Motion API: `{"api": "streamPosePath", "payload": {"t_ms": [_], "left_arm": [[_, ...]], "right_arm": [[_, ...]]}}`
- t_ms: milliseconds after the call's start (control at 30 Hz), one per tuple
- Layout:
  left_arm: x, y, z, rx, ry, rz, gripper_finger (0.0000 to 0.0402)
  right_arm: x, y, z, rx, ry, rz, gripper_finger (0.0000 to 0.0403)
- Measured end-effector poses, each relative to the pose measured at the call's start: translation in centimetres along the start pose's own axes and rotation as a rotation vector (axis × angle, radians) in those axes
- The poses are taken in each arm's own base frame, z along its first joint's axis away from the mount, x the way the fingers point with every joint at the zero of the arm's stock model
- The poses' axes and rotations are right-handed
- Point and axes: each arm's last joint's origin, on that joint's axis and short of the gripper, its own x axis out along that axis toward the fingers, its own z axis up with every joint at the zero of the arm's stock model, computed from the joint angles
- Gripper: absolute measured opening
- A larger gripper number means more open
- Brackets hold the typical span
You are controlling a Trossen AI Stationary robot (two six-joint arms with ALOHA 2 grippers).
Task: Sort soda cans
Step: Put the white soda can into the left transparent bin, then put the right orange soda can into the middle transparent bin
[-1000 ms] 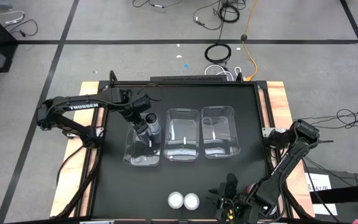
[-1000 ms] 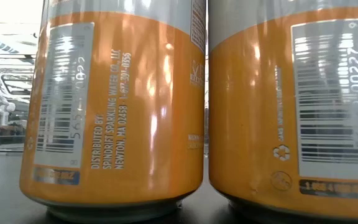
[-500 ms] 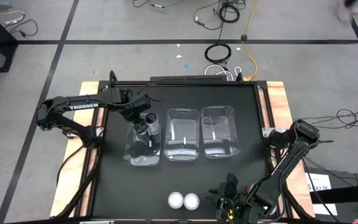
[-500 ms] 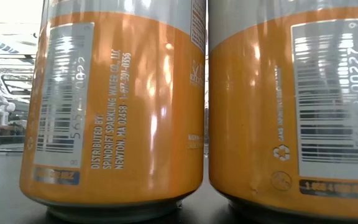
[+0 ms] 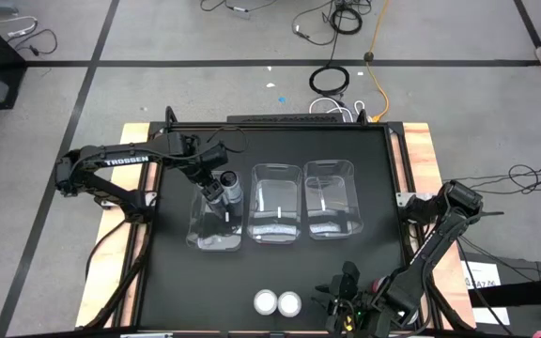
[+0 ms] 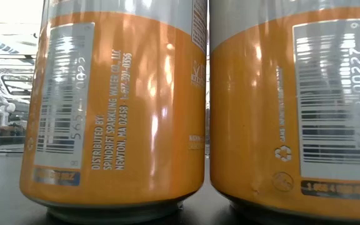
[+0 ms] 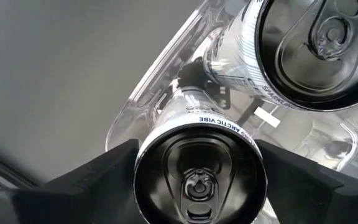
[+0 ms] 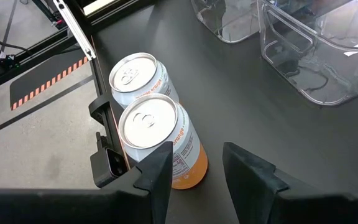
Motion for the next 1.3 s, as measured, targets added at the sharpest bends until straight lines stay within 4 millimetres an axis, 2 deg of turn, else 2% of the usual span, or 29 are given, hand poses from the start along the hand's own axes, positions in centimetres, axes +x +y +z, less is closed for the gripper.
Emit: {"api": "streamPosePath", "payload": {"t_ms": [300, 733, 1067, 1200, 1300], "left_arm": [[0.0, 0.0, 0.0, 0.001, 0.001, -0.001, 0.0382], [-0.3, 0.1, -0.5, 0.002, 0.060, -0.009, 0.0387], [-3.8, 0.2, -0.4, 0.002, -0.025, -0.042, 0.0387], [-5.7, 0.1, -1.5, -0.023, -0.094, -0.084, 0.0387], [-7.2, 0.1, -3.0, -0.041, -0.142, -0.124, 0.0387]], "right_arm": [[0.0, 0.0, 0.0, 0.000, 0.000, 0.000, 0.0134], [0.0, 0.0, 0.0, 0.004, 0.000, 0.000, 0.0134], [0.0, 0.1, 0.0, 0.009, -0.001, 0.004, 0.0134], [0.0, 0.1, 0.0, 0.010, -0.001, 0.006, 0.0134], [0.0, 0.1, 0.0, 0.010, -0.001, 0.007, 0.0134]]}}
